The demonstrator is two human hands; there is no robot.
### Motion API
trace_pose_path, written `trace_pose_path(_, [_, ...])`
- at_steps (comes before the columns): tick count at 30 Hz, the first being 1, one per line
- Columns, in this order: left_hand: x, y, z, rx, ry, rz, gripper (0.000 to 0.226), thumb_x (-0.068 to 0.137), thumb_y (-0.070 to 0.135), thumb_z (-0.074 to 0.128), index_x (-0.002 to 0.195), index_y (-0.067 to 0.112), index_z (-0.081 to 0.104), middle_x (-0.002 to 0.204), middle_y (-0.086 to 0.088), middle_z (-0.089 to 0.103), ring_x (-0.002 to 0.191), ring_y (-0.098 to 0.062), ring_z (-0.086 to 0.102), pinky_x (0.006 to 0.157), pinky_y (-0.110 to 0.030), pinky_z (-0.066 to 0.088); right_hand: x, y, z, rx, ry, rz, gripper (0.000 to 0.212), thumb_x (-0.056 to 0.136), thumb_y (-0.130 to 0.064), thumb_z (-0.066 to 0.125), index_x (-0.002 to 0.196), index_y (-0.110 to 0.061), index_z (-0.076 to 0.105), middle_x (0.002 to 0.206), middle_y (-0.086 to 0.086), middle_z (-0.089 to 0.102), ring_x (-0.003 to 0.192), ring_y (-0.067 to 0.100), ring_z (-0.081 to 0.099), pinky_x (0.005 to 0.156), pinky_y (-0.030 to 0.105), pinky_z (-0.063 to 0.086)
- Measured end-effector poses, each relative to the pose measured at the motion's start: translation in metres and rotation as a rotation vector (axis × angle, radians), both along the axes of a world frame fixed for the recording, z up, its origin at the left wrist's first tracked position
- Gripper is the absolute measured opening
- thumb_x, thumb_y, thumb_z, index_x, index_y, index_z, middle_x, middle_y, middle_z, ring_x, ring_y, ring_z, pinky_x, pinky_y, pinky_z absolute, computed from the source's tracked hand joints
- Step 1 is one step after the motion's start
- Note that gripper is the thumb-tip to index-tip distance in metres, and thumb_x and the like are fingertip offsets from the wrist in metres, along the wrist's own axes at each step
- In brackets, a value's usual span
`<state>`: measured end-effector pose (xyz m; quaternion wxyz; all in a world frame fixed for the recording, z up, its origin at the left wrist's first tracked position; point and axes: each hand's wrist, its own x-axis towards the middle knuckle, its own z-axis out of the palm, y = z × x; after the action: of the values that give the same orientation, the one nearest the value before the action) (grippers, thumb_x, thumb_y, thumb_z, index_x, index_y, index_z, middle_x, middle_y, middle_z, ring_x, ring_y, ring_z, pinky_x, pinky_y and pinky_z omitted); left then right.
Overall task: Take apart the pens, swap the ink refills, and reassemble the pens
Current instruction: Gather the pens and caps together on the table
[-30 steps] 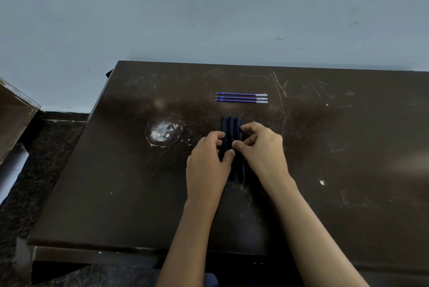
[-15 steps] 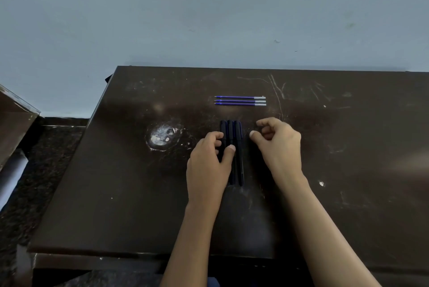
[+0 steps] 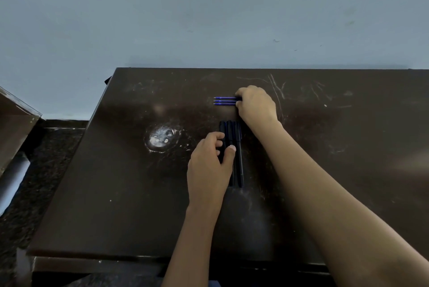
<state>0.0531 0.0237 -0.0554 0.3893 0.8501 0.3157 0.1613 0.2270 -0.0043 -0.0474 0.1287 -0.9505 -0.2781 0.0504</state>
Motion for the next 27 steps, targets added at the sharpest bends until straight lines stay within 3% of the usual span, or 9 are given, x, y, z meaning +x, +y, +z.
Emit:
trace_pose_path(4, [0.001,-0.002,0.000,0.017,-0.020,-0.012,0.030,0.091,0.030,0.061,0.119,0.021,0.059,0.103,0.008,0.062,0.087,-0.004,0.057,0.070,-0.010,0.041,-0.005,-0.006,0.001,-0.049,-0.033,-0.063,0.024,0.093,-0.006,0.054,0.115,-0.011,0.062,0.114,0.010,0.060,0.103,0.030,0.057,0.074,0.036,0.047])
trace_pose_path(8, [0.006,-0.010,0.005,0.070,-0.078,-0.032,0.028,0.091,0.026,0.060,0.118,0.020,0.059,0.103,0.008,0.062,0.090,-0.006,0.058,0.076,-0.017,0.046,-0.013,-0.025,0.001,-0.058,-0.055,-0.113,0.024,0.093,-0.007,0.054,0.114,-0.013,0.064,0.111,0.008,0.062,0.102,0.028,0.058,0.069,0.035,0.046])
trace_pose_path(12, [0.012,-0.025,0.010,0.046,-0.169,-0.096,0.027,0.090,0.017,0.063,0.117,0.017,0.061,0.101,0.005,0.064,0.087,-0.003,0.059,0.080,-0.015,0.050,-0.023,-0.050,0.006,-0.035,0.016,-0.209,0.022,0.094,-0.015,0.055,0.115,-0.015,0.064,0.109,0.009,0.065,0.101,0.030,0.062,0.076,0.038,0.053])
trace_pose_path(16, [0.016,-0.042,0.008,0.064,-0.136,-0.249,0.037,0.086,0.013,0.068,0.122,0.016,0.059,0.108,0.003,0.064,0.089,-0.002,0.058,0.084,-0.020,0.053,-0.038,-0.080,0.009,0.072,0.080,-0.340,0.020,0.091,-0.021,0.059,0.108,-0.013,0.066,0.104,0.011,0.067,0.095,0.034,0.065,0.077,0.041,0.054])
trace_pose_path(22, [0.022,-0.066,0.001,0.089,0.011,-0.411,0.059,0.083,0.025,0.071,0.137,0.019,0.047,0.128,0.001,0.057,0.112,-0.008,0.056,0.094,-0.023,0.049,-0.053,-0.114,0.009,0.206,0.173,-0.471,0.019,0.086,-0.021,0.065,0.103,-0.015,0.068,0.102,0.010,0.068,0.093,0.033,0.066,0.076,0.039,0.054])
trace_pose_path(27, [0.027,-0.078,-0.004,0.158,0.114,-0.509,0.072,0.083,0.034,0.071,0.144,0.018,0.037,0.141,0.001,0.047,0.132,-0.016,0.040,0.106,-0.029,0.037,-0.063,-0.131,0.006,0.239,0.218,-0.527,0.019,0.085,-0.022,0.066,0.102,-0.015,0.068,0.102,0.009,0.067,0.090,0.031,0.066,0.074,0.037,0.055])
